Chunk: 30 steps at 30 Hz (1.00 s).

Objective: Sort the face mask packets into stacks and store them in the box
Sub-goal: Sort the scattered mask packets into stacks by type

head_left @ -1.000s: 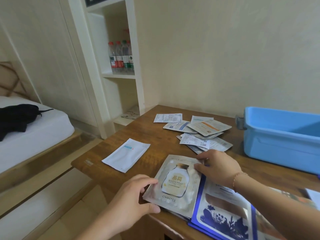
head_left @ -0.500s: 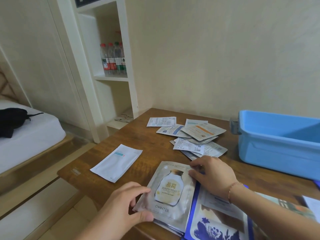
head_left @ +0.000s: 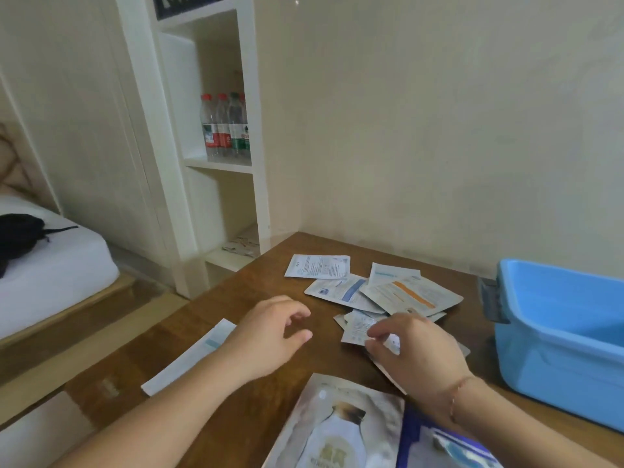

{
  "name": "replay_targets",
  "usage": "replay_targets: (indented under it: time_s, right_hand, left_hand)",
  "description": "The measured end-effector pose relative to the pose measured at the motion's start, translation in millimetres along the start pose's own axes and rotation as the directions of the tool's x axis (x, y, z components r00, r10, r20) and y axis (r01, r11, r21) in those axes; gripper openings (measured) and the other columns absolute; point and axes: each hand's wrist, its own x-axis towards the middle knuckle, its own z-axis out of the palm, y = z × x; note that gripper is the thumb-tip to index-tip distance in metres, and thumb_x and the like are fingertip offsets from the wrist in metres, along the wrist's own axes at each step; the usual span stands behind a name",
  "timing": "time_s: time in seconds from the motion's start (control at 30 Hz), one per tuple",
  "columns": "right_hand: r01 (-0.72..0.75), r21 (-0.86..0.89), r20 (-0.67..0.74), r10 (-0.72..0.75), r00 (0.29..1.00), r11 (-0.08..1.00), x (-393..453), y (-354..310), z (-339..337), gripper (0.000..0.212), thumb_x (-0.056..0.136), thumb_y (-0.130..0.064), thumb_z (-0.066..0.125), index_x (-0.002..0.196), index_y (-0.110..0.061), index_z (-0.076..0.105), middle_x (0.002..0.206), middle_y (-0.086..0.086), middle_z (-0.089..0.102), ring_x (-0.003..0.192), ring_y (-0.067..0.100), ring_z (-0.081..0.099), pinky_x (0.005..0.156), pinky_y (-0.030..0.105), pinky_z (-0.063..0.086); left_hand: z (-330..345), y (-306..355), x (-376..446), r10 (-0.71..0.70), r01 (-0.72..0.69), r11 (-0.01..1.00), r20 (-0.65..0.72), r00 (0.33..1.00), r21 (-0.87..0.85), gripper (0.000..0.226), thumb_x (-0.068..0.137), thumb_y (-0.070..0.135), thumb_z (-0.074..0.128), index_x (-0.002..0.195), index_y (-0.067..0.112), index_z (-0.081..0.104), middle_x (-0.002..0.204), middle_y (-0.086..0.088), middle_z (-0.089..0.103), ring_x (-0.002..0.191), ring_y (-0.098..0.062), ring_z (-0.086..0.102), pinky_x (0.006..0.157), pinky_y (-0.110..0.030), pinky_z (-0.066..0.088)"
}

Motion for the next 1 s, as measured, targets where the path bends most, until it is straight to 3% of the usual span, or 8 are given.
replay_targets:
  time_s: [0.1, 0.23, 0.37, 0.47, 0.67, 0.8, 1.0]
  right_hand:
    - [0.009, -0.046, -0.002, -0.009, 1.000, 0.999, 33, 0, 4, 0.030, 0.092, -0.050, 0.053, 0.119, -0.040, 0.061, 0.112, -0.020, 0.061, 0.101, 0.002, 0.052, 0.081, 0.019, 0.051]
    - [0.027, -0.144, 0.019, -0.025, 1.000, 0.989, 75, 4, 13, 0.037, 0.093, -0.049, 0.049, 0.127, -0.037, 0.057, 0.130, -0.016, 0.055, 0.121, 0.009, 0.043, 0.094, 0.028, 0.047]
    - [0.053, -0.297, 0.170, -0.002, 0.985, 0.953, 108, 5, 29, 0.048, 0.093, -0.054, 0.043, 0.137, -0.035, 0.047, 0.150, -0.009, 0.037, 0.138, 0.021, 0.028, 0.111, 0.042, 0.032]
    - [-0.001, -0.239, 0.219, 0.055, 0.974, 0.971, 119, 6, 38, 0.045, 0.093, -0.055, 0.042, 0.135, -0.037, 0.048, 0.146, -0.009, 0.042, 0.135, 0.021, 0.034, 0.110, 0.043, 0.032]
    - [-0.012, -0.212, 0.189, 0.053, 0.980, 0.977, 120, 12, 37, 0.045, 0.090, -0.061, 0.041, 0.128, -0.040, 0.052, 0.140, -0.012, 0.047, 0.131, 0.017, 0.038, 0.108, 0.041, 0.033]
    - [-0.119, -0.160, 0.187, 0.149, 0.971, 0.980, 116, 27, 27, 0.048, 0.090, -0.063, 0.042, 0.131, -0.039, 0.050, 0.139, -0.013, 0.048, 0.130, 0.015, 0.040, 0.106, 0.040, 0.038]
    - [-0.202, -0.155, 0.164, 0.227, 0.960, 0.967, 105, 47, 23, 0.040, 0.091, -0.058, 0.043, 0.122, -0.037, 0.056, 0.130, -0.014, 0.053, 0.122, 0.015, 0.046, 0.097, 0.038, 0.045]
  left_hand:
    - [11, -7, 61, -0.018, 0.017, 0.993, 0.007, 1.000, 0.118, 0.040, 0.092, 0.037, 0.062, 0.131, 0.031, 0.055, 0.134, 0.014, 0.052, 0.118, -0.008, 0.052, 0.095, -0.026, 0.046]
    - [22, -24, 126, -0.026, 0.014, 0.974, 0.050, 0.998, 0.228, 0.049, 0.094, 0.035, 0.060, 0.140, 0.023, 0.048, 0.144, 0.005, 0.047, 0.129, -0.016, 0.047, 0.102, -0.033, 0.044]
    - [39, -25, 156, 0.138, -0.159, 0.987, 0.330, 0.934, 0.036, 0.047, 0.103, 0.025, 0.042, 0.148, 0.037, 0.036, 0.159, 0.015, 0.024, 0.148, -0.009, 0.017, 0.120, -0.034, 0.019]
    - [50, -27, 159, 0.228, -0.280, 0.958, 0.425, 0.876, 0.065, 0.045, 0.104, 0.039, 0.036, 0.149, 0.041, 0.032, 0.160, 0.020, 0.019, 0.148, -0.005, 0.011, 0.121, -0.038, 0.010]
    - [49, -41, 159, 0.247, -0.346, 0.924, 0.434, 0.866, 0.165, 0.051, 0.100, 0.055, 0.034, 0.149, 0.045, 0.027, 0.161, 0.021, 0.014, 0.149, -0.004, 0.007, 0.122, -0.045, 0.006]
    - [37, -58, 157, 0.197, -0.320, 0.919, 0.432, 0.880, 0.231, 0.051, 0.099, 0.057, 0.034, 0.149, 0.050, 0.024, 0.161, 0.022, 0.011, 0.149, -0.004, 0.005, 0.122, -0.045, -0.002]
    - [23, -94, 146, 0.117, -0.212, 0.961, 0.439, 0.891, 0.175, 0.045, 0.103, 0.045, 0.034, 0.145, 0.056, 0.022, 0.160, 0.028, 0.004, 0.146, 0.003, -0.008, 0.120, -0.044, -0.012]
